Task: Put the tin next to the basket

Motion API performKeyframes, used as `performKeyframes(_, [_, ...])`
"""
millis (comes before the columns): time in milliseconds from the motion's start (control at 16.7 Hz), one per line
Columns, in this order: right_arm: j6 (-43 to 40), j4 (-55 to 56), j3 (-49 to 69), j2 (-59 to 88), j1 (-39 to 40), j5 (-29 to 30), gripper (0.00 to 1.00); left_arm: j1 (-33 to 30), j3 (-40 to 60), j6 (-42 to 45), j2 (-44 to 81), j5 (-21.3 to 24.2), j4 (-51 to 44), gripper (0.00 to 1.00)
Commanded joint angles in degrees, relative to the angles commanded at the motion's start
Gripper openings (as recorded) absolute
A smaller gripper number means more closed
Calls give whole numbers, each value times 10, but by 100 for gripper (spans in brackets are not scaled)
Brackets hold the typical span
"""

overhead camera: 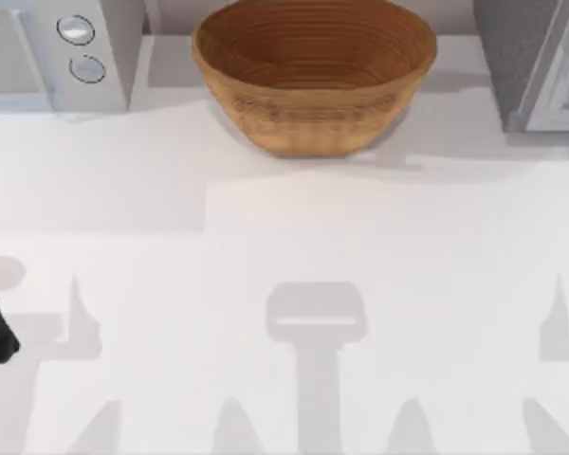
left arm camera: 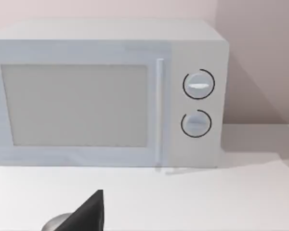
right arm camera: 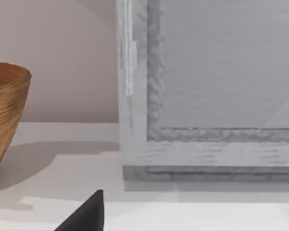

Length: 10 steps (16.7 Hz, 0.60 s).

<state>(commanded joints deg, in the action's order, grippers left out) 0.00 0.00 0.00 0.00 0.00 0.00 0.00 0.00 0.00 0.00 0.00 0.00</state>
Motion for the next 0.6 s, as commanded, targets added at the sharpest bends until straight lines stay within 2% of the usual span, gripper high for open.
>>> performKeyframes(300, [0,0,0,0,0,0,100,4,28,19,34,0,-25,100])
performKeyframes(600, [0,0,0,0,0,0,100,22,169,107,206,1,-130,100])
